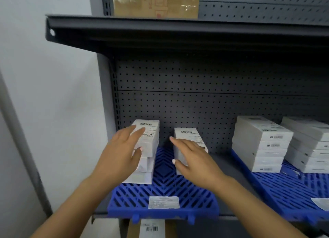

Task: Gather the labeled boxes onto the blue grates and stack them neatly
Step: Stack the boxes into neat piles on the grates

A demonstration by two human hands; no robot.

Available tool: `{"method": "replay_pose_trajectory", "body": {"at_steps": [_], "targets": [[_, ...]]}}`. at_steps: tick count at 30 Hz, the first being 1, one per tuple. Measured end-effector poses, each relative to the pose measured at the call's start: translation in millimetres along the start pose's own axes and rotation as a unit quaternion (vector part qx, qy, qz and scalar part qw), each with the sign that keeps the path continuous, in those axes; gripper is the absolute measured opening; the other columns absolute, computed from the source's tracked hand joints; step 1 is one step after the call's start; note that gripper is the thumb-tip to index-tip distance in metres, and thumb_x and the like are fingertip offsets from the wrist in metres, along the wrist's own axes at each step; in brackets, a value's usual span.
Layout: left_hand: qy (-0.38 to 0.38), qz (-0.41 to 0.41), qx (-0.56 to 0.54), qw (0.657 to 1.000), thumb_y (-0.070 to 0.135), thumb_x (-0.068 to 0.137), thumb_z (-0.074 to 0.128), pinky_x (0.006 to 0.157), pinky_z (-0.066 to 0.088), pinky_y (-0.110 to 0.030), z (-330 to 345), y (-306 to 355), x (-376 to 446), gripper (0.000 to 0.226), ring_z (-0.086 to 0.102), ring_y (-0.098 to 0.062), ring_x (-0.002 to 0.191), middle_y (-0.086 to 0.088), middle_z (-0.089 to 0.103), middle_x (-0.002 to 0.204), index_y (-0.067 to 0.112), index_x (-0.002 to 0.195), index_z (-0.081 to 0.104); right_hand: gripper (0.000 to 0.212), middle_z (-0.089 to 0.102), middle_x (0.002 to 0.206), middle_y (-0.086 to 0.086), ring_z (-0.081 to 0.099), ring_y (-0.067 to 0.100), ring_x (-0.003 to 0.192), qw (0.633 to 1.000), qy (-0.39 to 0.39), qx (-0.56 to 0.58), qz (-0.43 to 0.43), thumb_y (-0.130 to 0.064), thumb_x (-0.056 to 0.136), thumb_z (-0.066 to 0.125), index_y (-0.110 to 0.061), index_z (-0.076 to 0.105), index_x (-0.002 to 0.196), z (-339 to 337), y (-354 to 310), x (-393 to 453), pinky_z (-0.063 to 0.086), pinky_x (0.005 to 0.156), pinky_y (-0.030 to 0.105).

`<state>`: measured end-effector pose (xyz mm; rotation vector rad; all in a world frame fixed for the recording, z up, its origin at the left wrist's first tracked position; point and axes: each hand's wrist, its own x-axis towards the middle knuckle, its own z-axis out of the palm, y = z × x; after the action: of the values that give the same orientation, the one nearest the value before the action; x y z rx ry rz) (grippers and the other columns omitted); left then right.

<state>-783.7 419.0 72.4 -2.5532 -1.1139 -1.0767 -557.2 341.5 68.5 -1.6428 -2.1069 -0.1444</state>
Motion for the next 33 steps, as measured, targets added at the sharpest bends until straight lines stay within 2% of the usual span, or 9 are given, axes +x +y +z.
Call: {"method": "replay_pose_trajectory", "body": {"at_steps": [4, 7, 12, 19, 22, 24, 27, 30, 33], "targets": [[-0.089, -0.136, 0.007, 0.987, 0.073, 0.075, 0.038, 0.110, 0.025, -0.050, 1, -37, -14, 0.087, 0.038, -0.029, 0.133, -0.007, 0.044, 0.143, 0.033, 0.149, 0.019, 0.062, 0.007, 0.159, -0.001, 0.010, 0.018, 0.144, 1.000, -0.014, -0.013, -0.022, -0.039, 0.098, 0.042, -0.041, 0.005, 0.148, 15, -25, 22, 0.014, 0.114, 0.030], [-0.173, -0.192, 0.069, 0.963, 0.086, 0.067, 0.034, 0.112, 0.010, -0.058, 9, -48, -23, 0.103, 0.041, -0.023, 0.131, 0.005, 0.054, 0.132, 0.034, 0.149, 0.000, 0.071, -0.006, 0.159, 0.007, 0.004, 0.023, 0.145, 0.999, -0.041, -0.015, 0.000, -0.044, 0.097, 0.041, -0.048, -0.012, 0.144, 28, -37, 36, 0.008, 0.115, 0.035], [-0.161, -0.199, 0.001, 0.967, 0.068, 0.080, 0.050, 0.113, 0.014, -0.054, 26, -45, -30, 0.101, 0.053, -0.017, 0.116, 0.010, 0.053, 0.135, 0.030, 0.147, -0.014, 0.071, 0.005, 0.159, 0.006, 0.004, 0.018, 0.145, 0.999, -0.046, -0.023, -0.006, -0.036, 0.098, 0.044, -0.037, -0.005, 0.149, 41, -45, 44, 0.010, 0.116, 0.034], [-0.103, -0.183, -0.013, 0.978, 0.059, 0.087, 0.049, 0.114, 0.019, -0.046, 39, -50, -34, 0.082, 0.055, -0.012, 0.114, 0.013, 0.057, 0.130, 0.032, 0.148, 0.001, 0.066, 0.011, 0.159, 0.003, 0.016, 0.018, 0.143, 0.999, -0.017, -0.033, 0.007, -0.021, 0.099, 0.045, -0.033, 0.005, 0.149, 42, -39, 43, 0.012, 0.116, 0.032], [-0.057, -0.164, -0.062, 0.983, 0.060, 0.086, 0.050, 0.107, 0.033, -0.043, 41, -50, -34, 0.075, 0.059, -0.010, 0.103, 0.017, 0.062, 0.114, 0.032, 0.145, 0.014, 0.075, 0.013, 0.158, 0.001, 0.026, 0.022, 0.137, 1.000, -0.006, -0.008, 0.008, -0.012, 0.096, 0.045, -0.034, -0.003, 0.149, 45, -41, 42, 0.024, 0.112, 0.032], [-0.043, -0.150, -0.097, 0.983, 0.062, 0.082, 0.055, 0.096, 0.043, -0.035, 41, -48, -38, 0.081, 0.059, -0.008, 0.096, 0.025, 0.056, 0.107, 0.035, 0.145, 0.014, 0.083, 0.025, 0.154, -0.002, 0.043, 0.018, 0.120, 0.999, -0.007, 0.027, 0.023, -0.012, 0.094, 0.045, -0.035, -0.014, 0.147, 48, -41, 38, 0.040, 0.095, 0.028], [-0.094, -0.141, -0.134, 0.976, 0.058, 0.076, 0.067, 0.077, 0.043, -0.018, 45, -50, -49, 0.092, 0.055, -0.003, 0.089, 0.029, 0.048, 0.106, 0.041, 0.145, 0.009, 0.091, 0.055, 0.121, 0.000, 0.051, 0.010, 0.076, 0.994, -0.043, 0.061, 0.074, -0.021, 0.093, 0.049, -0.034, -0.025, 0.144, 59, -36, 29, 0.044, 0.063, 0.026], [-0.164, -0.162, -0.151, 0.961, 0.053, 0.077, 0.069, 0.078, 0.041, -0.016, 59, -60, -60, 0.089, 0.053, -0.005, 0.100, 0.020, 0.054, 0.120, 0.041, 0.144, 0.013, 0.091, 0.058, 0.123, 0.007, 0.059, 0.016, 0.083, 0.987, -0.077, 0.072, 0.119, -0.029, 0.092, 0.051, -0.029, -0.021, 0.147, 72, -30, 24, 0.051, 0.071, 0.032], [-0.186, -0.187, -0.154, 0.952, 0.044, 0.085, 0.064, 0.087, 0.046, -0.023, 72, -65, -65, 0.070, 0.055, -0.008, 0.106, 0.012, 0.057, 0.125, 0.038, 0.143, 0.025, 0.082, 0.061, 0.104, 0.005, 0.055, 0.018, 0.085, 0.985, -0.108, 0.059, 0.123, -0.036, 0.094, 0.051, -0.023, -0.007, 0.150, 81, -30, 24, 0.047, 0.068, 0.031]]}}
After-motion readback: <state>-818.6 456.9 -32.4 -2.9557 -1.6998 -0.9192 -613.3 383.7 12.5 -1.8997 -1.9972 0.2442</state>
